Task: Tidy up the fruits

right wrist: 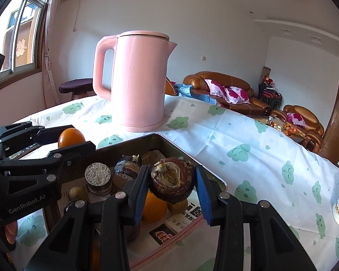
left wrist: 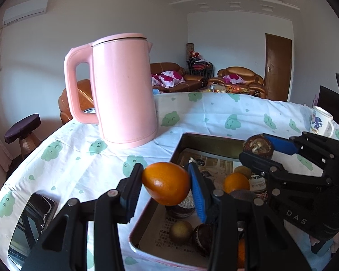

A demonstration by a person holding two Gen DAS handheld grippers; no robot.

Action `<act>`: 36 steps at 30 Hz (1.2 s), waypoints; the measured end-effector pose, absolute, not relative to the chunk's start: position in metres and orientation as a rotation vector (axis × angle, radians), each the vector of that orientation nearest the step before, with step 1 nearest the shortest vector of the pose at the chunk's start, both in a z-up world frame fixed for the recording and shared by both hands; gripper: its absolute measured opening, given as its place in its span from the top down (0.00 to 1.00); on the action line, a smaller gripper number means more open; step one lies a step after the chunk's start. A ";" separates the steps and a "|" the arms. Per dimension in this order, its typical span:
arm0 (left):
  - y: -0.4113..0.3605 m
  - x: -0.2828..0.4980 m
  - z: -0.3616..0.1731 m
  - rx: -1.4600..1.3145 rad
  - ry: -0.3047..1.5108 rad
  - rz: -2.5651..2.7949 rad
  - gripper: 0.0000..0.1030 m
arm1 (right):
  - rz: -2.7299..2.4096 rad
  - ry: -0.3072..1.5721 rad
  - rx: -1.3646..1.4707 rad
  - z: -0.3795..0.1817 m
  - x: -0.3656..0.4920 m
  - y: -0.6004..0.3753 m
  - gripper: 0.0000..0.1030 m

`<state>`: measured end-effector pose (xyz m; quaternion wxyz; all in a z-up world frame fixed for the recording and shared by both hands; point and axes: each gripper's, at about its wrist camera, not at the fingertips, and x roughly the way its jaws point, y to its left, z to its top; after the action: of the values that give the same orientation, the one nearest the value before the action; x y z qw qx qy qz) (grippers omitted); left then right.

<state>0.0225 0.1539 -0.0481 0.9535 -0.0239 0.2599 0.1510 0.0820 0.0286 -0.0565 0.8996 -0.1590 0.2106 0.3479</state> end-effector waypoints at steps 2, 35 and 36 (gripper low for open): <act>0.153 0.024 -0.049 -0.044 0.535 0.306 0.59 | 0.721 0.444 -0.330 -0.057 0.083 0.029 0.59; 0.147 0.003 -0.032 -0.037 0.466 0.318 0.27 | 0.735 0.477 -0.326 -0.059 0.073 0.025 0.34; 0.147 0.002 -0.031 -0.037 0.461 0.319 0.26 | 0.732 0.474 -0.321 -0.059 0.073 0.023 0.34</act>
<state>0.0019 0.1469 -0.0309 0.9608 -0.0184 0.2272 0.1576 0.0728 0.0234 -0.0587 0.8940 -0.1549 0.2285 0.3529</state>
